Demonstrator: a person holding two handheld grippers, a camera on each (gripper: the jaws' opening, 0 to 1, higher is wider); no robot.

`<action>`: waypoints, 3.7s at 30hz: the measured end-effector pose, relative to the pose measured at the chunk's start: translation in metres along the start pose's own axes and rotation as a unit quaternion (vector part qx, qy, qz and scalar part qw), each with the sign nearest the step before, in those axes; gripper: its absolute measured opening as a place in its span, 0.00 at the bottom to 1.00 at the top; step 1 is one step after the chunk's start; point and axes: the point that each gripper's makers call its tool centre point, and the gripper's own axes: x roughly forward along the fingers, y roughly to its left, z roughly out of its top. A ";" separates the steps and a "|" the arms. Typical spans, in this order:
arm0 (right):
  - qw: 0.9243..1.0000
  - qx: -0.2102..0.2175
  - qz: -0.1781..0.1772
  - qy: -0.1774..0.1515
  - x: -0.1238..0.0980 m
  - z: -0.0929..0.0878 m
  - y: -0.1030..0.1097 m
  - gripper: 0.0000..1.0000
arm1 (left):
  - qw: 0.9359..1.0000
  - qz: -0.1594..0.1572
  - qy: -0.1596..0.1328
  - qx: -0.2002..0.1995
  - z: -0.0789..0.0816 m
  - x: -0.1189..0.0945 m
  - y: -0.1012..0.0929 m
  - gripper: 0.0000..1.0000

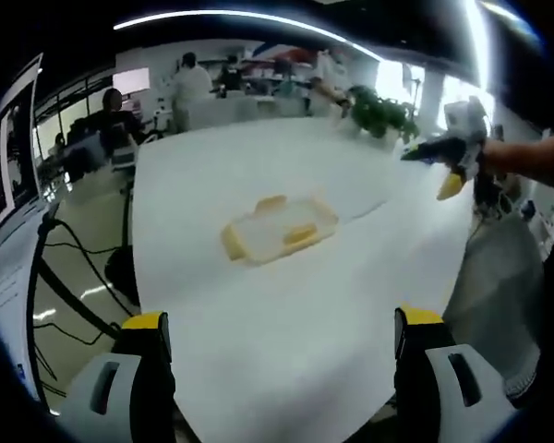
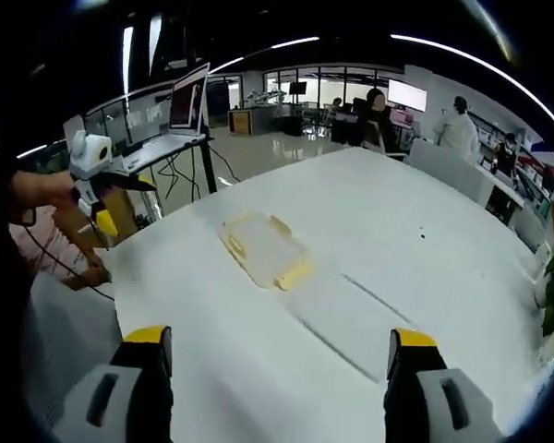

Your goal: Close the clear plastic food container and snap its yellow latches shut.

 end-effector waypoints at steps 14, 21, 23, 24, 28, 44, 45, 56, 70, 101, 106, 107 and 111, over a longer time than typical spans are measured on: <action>0.997 -0.074 0.029 -0.006 0.016 0.016 -0.008 0.96 | 0.999 -0.002 0.030 0.034 -0.003 0.014 0.011 0.99; 0.994 -0.101 0.043 0.003 0.029 0.020 -0.012 0.93 | 0.997 -0.018 0.036 0.063 0.009 0.031 0.019 0.99; 0.993 -0.107 0.047 0.006 0.032 0.021 -0.013 0.93 | 0.996 -0.020 0.042 0.074 0.010 0.036 0.022 0.99; 0.993 -0.110 0.051 0.009 0.034 0.022 -0.013 0.93 | 0.996 -0.022 0.047 0.078 0.011 0.039 0.024 0.99; 0.991 -0.123 0.057 0.015 0.040 0.024 -0.013 0.91 | 0.995 -0.031 0.050 0.085 0.017 0.049 0.027 0.99; 0.982 -0.170 0.068 0.036 0.060 0.035 -0.022 0.87 | 0.982 -0.049 0.097 0.154 0.027 0.075 0.049 0.99; 0.982 -0.173 0.070 0.039 0.062 0.035 -0.022 0.87 | 0.982 -0.050 0.097 0.156 0.028 0.076 0.051 0.99; 0.975 -0.200 0.082 0.051 0.077 0.043 -0.027 0.84 | 0.969 -0.072 0.111 0.208 0.030 0.094 0.059 0.97; 0.961 -0.234 0.118 0.085 0.100 0.039 -0.021 0.73 | 0.929 -0.146 0.149 0.304 0.022 0.118 0.055 0.95; 0.946 -0.256 0.152 0.126 0.154 0.040 -0.025 0.60 | 0.896 -0.227 0.173 0.340 0.031 0.161 0.064 0.84; 0.939 -0.266 0.161 0.146 0.160 0.030 -0.024 0.55 | 0.891 -0.234 0.176 0.348 0.031 0.164 0.063 0.77; 0.939 -0.266 0.161 0.146 0.161 0.030 -0.024 0.58 | 0.888 -0.236 0.178 0.352 0.030 0.165 0.064 0.75; 0.941 -0.257 0.170 0.137 0.163 0.042 -0.016 0.50 | 0.883 -0.238 0.180 0.361 0.028 0.169 0.065 0.74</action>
